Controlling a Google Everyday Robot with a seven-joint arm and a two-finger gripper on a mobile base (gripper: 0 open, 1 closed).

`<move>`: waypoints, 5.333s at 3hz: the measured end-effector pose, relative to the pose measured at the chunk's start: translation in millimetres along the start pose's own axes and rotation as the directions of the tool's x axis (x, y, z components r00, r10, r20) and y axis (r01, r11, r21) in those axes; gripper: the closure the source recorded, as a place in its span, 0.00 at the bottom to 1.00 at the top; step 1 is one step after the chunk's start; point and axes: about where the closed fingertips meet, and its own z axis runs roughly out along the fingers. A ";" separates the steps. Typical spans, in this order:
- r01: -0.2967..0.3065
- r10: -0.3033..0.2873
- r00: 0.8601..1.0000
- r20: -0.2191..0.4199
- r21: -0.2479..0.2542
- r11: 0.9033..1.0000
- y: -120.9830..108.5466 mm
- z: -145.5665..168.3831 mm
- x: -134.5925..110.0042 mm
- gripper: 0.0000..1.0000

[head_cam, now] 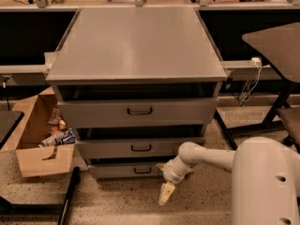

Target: Open bottom drawer

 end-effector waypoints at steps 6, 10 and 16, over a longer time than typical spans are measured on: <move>0.060 -0.039 0.996 -0.083 0.272 0.960 -100.0 62.9 64.9 0.00; 0.016 0.004 0.997 -0.076 0.264 0.964 -118.2 82.0 76.0 0.80; 0.023 -0.019 0.999 -0.044 0.089 0.996 -44.1 95.7 89.7 0.61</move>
Offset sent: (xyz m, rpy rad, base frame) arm 0.0515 -0.0197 -0.0551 0.0384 -0.1811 0.0246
